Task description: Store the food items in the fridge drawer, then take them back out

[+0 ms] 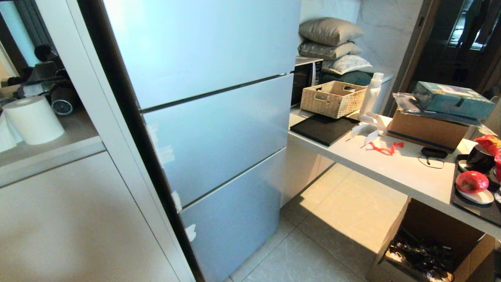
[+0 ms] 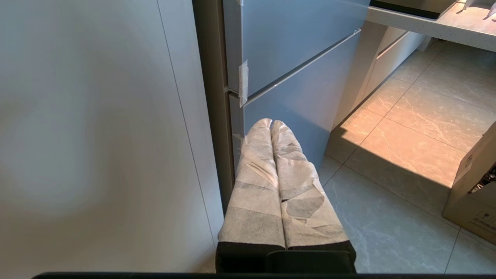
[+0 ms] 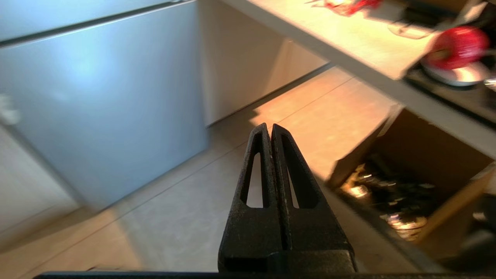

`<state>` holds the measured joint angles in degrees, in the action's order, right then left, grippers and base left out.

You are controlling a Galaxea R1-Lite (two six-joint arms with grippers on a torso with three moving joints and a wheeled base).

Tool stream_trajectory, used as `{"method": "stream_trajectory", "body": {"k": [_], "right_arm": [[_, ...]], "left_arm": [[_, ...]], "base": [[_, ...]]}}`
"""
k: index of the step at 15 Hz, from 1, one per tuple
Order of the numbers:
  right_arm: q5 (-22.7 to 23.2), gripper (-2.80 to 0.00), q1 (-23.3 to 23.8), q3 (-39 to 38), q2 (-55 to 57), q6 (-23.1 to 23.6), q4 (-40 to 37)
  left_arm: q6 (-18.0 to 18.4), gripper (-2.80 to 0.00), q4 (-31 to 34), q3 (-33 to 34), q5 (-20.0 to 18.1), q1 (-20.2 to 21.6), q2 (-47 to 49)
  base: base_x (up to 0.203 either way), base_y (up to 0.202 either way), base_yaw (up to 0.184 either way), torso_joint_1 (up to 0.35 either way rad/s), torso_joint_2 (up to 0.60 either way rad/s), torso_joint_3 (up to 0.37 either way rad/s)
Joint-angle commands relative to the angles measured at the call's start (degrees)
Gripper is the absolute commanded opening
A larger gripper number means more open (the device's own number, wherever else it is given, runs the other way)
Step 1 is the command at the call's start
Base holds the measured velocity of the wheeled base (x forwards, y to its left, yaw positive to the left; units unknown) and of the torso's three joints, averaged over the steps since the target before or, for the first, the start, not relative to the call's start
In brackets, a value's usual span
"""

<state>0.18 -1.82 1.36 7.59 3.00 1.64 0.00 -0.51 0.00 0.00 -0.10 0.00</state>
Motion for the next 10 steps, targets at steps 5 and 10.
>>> {"method": "stream_trajectory", "body": {"k": [5, 10], "right_arm": [[-0.4, -2.80, 1.7, -1.4, -7.6, 1.1, -2.3], [-0.3, -2.80, 1.7, -1.4, -7.6, -2.6, -2.1]], "left_arm": [[0.0, -2.80, 0.0, 0.1, 0.0, 0.0, 0.0], [0.0, -2.80, 0.0, 0.1, 0.0, 0.0, 0.0]], "base": [[0.000, 0.000, 0.000, 0.000, 0.00, 0.000], [0.000, 0.000, 0.000, 0.000, 0.00, 0.000]]}}
